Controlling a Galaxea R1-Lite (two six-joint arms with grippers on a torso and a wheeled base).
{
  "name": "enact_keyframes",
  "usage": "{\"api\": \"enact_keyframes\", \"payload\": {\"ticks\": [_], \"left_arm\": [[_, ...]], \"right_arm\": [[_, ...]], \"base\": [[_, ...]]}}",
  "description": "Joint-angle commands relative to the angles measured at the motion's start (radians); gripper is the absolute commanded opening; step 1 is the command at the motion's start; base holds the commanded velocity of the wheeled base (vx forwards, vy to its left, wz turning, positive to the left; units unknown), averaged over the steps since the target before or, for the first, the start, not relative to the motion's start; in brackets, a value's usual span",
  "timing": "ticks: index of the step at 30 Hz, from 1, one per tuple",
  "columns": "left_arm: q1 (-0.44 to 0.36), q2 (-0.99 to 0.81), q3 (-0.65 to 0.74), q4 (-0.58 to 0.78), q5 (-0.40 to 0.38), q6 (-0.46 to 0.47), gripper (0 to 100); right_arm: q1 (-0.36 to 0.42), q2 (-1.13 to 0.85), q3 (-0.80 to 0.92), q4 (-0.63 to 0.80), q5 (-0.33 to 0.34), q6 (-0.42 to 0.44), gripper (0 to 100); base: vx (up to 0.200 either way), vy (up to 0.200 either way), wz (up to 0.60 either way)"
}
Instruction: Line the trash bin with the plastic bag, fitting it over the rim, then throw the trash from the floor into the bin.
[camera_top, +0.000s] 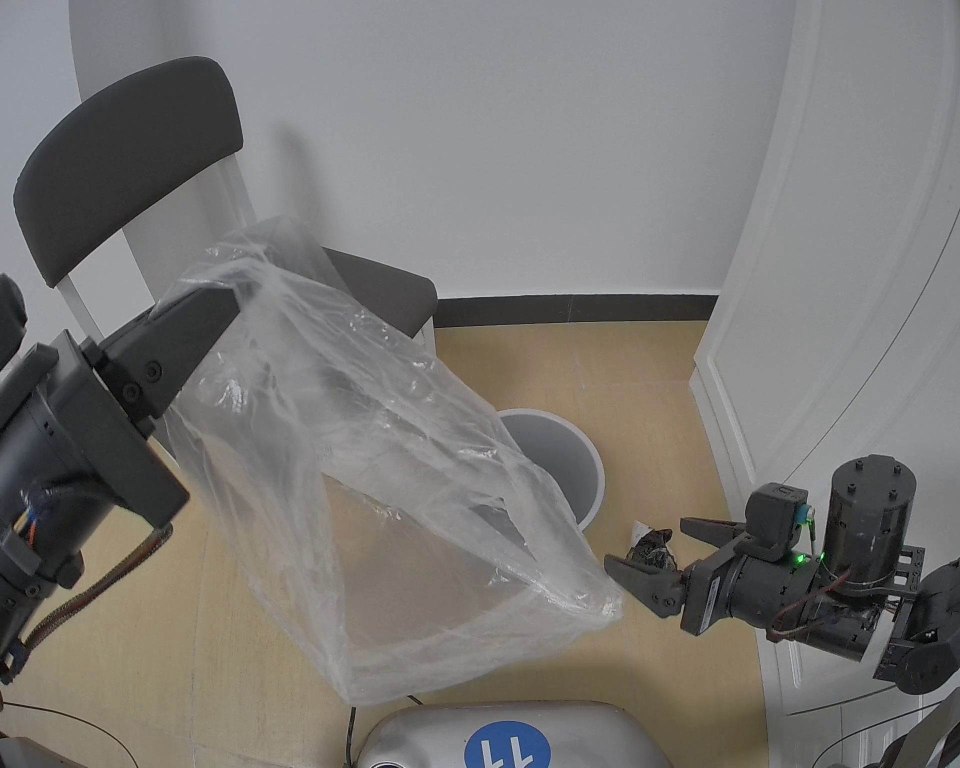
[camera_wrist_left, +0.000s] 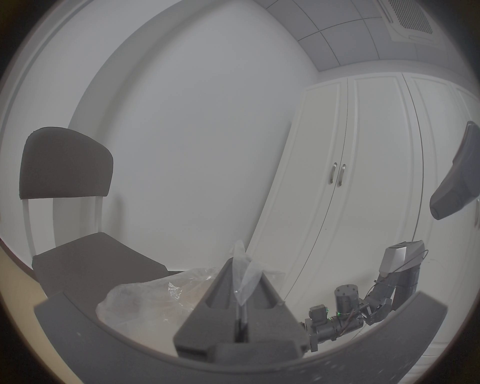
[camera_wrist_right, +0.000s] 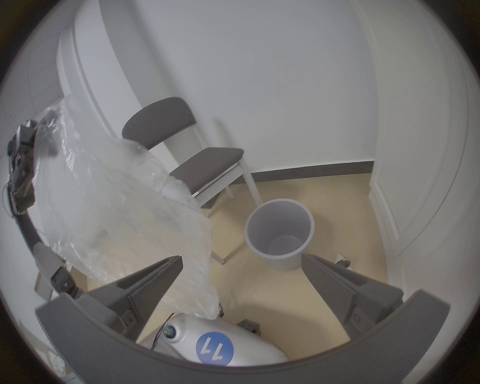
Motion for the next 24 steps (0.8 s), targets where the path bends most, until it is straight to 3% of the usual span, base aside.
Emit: {"api": "enact_keyframes", "payload": {"ticks": [1, 10, 18, 24], "left_arm": [[-0.001, 0.017, -0.001, 0.0, 0.001, -0.001, 0], [-0.001, 0.018, -0.001, -0.001, 0.001, 0.001, 0], [0.001, 0.023, -0.005, -0.001, 0.003, 0.002, 0], [0.001, 0.025, -0.003, -0.001, 0.003, 0.004, 0]], "right_arm": [[0.037, -0.036, 0.044, 0.0, 0.024, -0.011, 100], [0.083, -0.004, 0.09, -0.006, 0.055, -0.02, 100], [0.088, -0.125, 0.127, 0.0, 0.089, -0.086, 100], [0.14, -0.139, 0.153, 0.0, 0.115, -0.102, 100]], "base": [[0.0, 0.0, 0.0], [0.0, 0.0, 0.0], [0.0, 0.0, 0.0], [0.0, 0.0, 0.0]]}}
